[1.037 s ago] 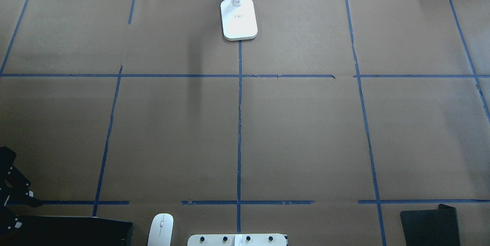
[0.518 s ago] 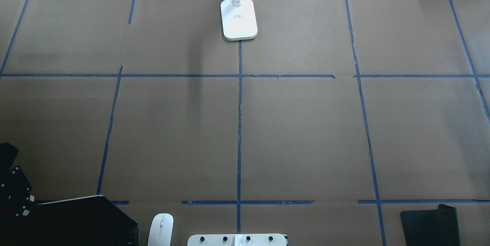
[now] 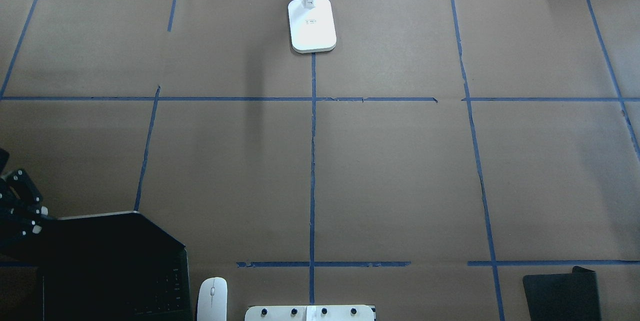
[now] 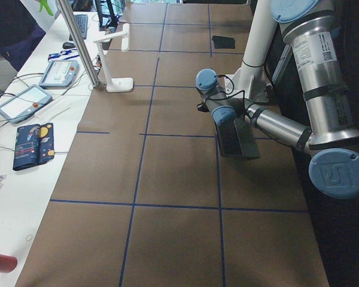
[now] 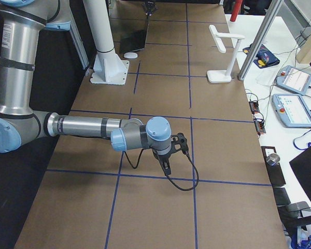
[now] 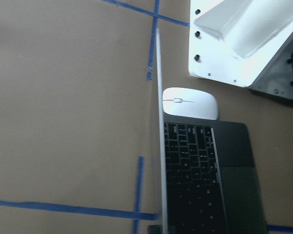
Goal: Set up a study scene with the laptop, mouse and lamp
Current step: 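Carry the laptop with the left gripper beside the lamp and set it down open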
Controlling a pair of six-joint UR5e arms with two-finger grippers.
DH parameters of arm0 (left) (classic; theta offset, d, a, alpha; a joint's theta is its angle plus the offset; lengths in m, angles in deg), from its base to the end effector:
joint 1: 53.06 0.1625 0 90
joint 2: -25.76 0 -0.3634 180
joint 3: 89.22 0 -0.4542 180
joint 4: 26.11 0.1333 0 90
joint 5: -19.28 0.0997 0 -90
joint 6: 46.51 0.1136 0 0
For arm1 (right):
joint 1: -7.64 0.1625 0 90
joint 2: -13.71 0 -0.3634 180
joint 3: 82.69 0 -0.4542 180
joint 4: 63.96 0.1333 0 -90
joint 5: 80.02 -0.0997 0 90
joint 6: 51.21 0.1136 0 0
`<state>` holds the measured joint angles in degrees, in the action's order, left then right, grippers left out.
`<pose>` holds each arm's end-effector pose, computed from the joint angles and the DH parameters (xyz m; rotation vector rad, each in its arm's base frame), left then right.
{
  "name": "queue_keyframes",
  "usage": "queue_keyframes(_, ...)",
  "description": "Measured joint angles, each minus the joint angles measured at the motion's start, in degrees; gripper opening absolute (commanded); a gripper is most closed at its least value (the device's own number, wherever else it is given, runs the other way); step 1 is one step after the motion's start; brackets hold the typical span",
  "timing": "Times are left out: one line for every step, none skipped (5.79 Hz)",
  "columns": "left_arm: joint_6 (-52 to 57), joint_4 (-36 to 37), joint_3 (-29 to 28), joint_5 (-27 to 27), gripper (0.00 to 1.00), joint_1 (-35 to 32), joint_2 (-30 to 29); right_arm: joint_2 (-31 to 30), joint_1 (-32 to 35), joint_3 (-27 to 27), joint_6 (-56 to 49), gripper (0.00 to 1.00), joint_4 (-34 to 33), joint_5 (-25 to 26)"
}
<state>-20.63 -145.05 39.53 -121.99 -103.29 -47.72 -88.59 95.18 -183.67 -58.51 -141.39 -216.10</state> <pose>0.2439 -0.3629 0.3060 0.7924 1.0146 1.3961 0.0304 -0.4916 0.5859 0.2198 -0.7949 -0.2396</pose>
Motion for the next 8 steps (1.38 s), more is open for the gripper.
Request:
queue_keyframes(8.3,6.0,0.0,0.1,0.00,-3.2,-3.3,0.0,0.0,-0.1,0.0,1.00,0.0,0.0)
queue_keyframes(14.7,12.6,-0.9,0.4,0.00,-5.1,-8.6,0.0,0.0,-0.1,0.0,1.00,0.0,-0.1)
queue_keyframes(18.6,18.3,-3.5,0.5,0.00,-6.2,-15.2,0.0,0.0,-0.2,0.0,1.00,0.0,0.0)
queue_keyframes(20.2,22.0,-7.4,0.5,0.00,-7.3,-22.3,0.0,0.0,-0.3,0.0,1.00,0.0,0.0)
queue_keyframes(20.6,23.4,-12.7,0.5,0.00,-8.6,-29.6,0.0,0.1,-0.4,0.0,1.00,0.0,0.0)
queue_keyframes(20.4,23.9,-17.6,0.7,0.00,-9.7,-35.4,0.0,0.1,-0.4,0.0,1.00,-0.1,-0.1)
queue_keyframes(18.5,24.0,-21.8,1.6,0.00,-10.1,-40.4,0.0,0.0,-0.5,0.0,1.00,-0.1,-0.1)
queue_keyframes(15.0,24.0,-26.2,3.0,0.00,-10.0,-46.1,-0.1,0.0,-0.5,0.1,1.00,-0.1,-0.1)
